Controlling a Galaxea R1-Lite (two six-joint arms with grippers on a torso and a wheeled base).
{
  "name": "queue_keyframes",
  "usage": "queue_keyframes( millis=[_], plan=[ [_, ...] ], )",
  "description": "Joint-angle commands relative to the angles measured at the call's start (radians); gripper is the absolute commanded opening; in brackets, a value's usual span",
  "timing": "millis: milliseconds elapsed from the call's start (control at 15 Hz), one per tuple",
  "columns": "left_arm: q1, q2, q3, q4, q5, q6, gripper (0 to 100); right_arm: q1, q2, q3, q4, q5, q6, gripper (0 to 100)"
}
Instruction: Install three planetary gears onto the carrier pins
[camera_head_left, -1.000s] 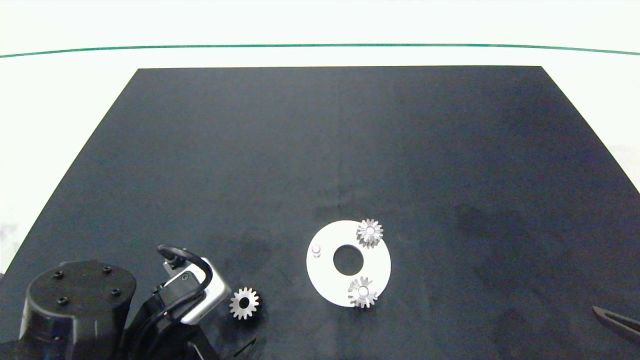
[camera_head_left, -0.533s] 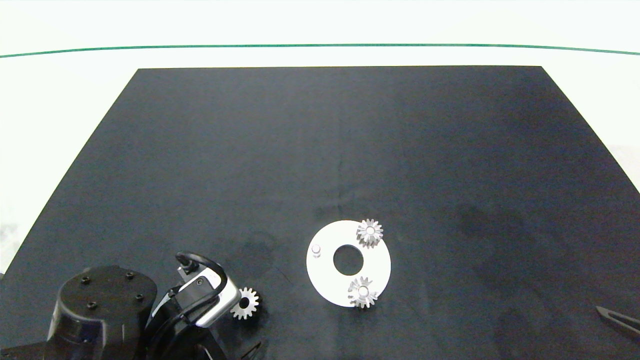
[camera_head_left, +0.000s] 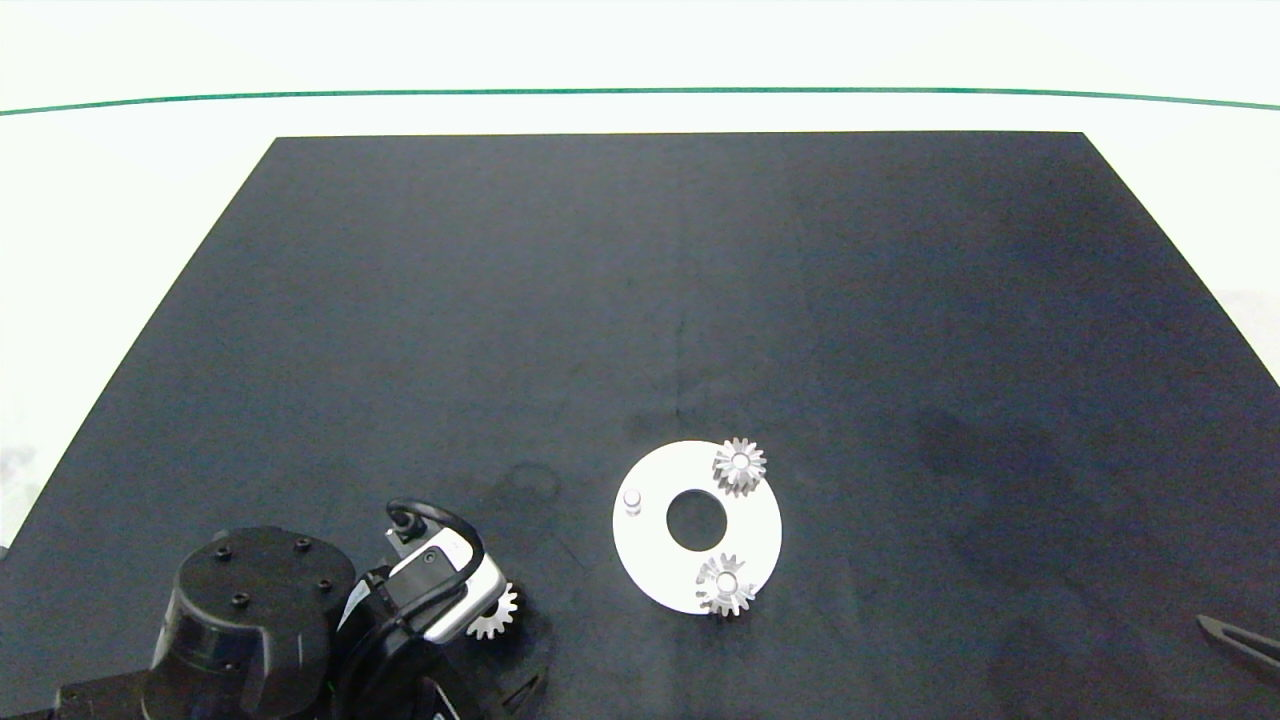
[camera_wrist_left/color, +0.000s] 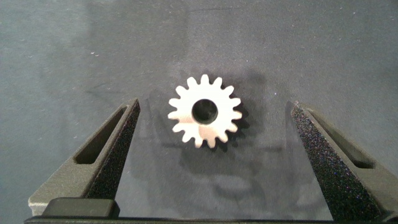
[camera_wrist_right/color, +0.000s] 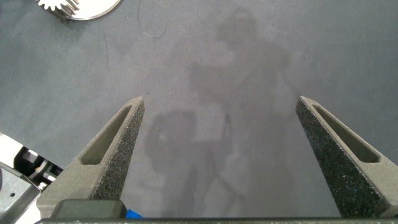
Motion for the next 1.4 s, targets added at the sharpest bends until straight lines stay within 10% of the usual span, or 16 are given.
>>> queue_keyframes(
  millis=[67,1400],
  plan=[
    [0.000,0.028,0.001,-0.004,0.001,0.002,100,0.000,0.001,0.000,0.002,-0.001,-0.003,100],
    [0.003,0.028,-0.016,-0.006,0.009,-0.003,64,-0.003,0.001,0.003,0.002,0.000,-0.003,100]
  ],
)
